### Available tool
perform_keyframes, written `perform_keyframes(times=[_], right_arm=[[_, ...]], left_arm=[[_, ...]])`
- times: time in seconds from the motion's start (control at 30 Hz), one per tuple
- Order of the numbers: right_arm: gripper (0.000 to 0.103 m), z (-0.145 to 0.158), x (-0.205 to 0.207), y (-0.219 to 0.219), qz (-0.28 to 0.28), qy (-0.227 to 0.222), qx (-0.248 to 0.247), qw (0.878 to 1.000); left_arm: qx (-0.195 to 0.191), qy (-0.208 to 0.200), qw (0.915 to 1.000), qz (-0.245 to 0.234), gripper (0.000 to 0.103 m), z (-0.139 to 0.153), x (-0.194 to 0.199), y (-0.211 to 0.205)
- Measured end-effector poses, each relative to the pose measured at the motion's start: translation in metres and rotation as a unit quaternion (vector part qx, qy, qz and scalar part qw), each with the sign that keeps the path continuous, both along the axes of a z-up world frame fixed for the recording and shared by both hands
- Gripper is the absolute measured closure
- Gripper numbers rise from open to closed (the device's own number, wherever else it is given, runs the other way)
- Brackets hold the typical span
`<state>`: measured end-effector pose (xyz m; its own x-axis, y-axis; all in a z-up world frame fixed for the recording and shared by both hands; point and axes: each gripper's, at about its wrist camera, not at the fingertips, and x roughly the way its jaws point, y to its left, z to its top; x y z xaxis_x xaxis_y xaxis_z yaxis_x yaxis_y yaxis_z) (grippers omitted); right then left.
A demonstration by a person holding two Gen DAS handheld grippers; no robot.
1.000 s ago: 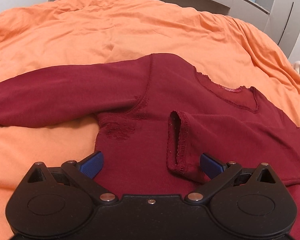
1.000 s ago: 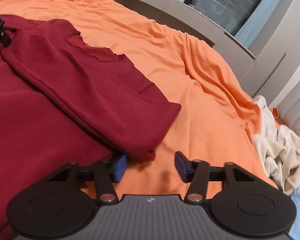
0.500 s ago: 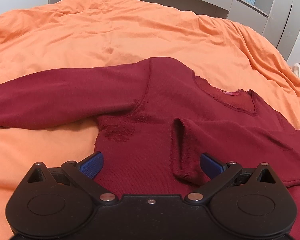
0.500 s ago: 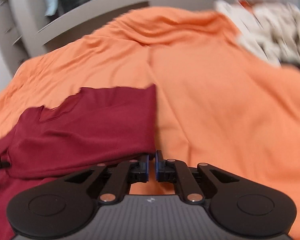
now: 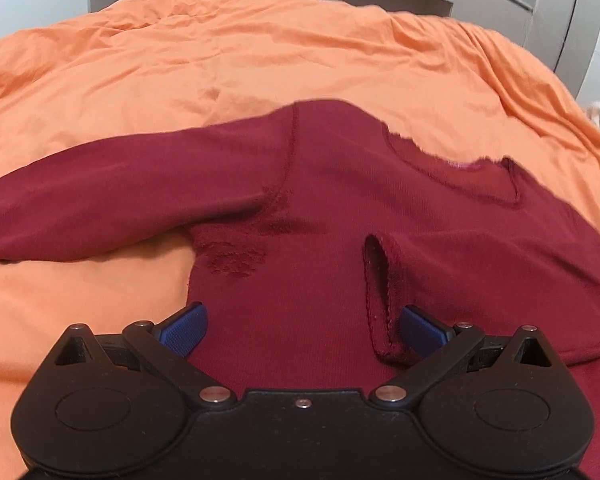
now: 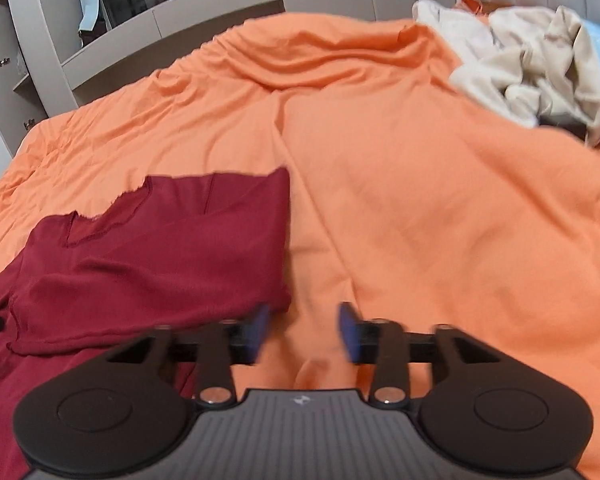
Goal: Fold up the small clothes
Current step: 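Carry the held sleeve across the shirt body and open the right gripper, then grasp the other sleeve cuff with the left gripper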
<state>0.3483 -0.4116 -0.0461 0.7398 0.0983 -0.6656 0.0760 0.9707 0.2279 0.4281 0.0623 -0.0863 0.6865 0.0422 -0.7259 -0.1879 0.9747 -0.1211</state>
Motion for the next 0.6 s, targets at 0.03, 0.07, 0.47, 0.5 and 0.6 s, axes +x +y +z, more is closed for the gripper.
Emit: perform_keyframes(times=[0.03, 0.07, 0.47, 0.5, 0.6], right_arm=[[0.037, 0.004, -0.001, -0.001, -0.003, -0.008, -0.004, 1.000], [0.031, 0.006, -0.002, -0.001, -0.004, -0.014, -0.007, 1.000], [0.000, 0.024, -0.010, 0.012, 0.032, -0.087, 0.001, 0.996], [0.000, 0.025, -0.011, 0.013, 0.034, -0.093, 0.003, 0.995], [0.000, 0.026, -0.012, 0.014, 0.033, -0.102, 0.006, 0.994]], left_arm=[[-0.005, -0.007, 1.0000, 0.004, 0.001, 0.004, -0.002, 0.002], [-0.012, -0.016, 0.9997, 0.010, 0.001, 0.009, -0.005, 0.005], [-0.008, -0.078, 0.9840, 0.160, 0.001, 0.081, -0.075, 0.101], [-0.003, -0.075, 0.9820, 0.173, 0.001, 0.084, -0.080, 0.115], [0.012, -0.056, 0.9723, 0.227, 0.001, 0.087, -0.097, 0.165]])
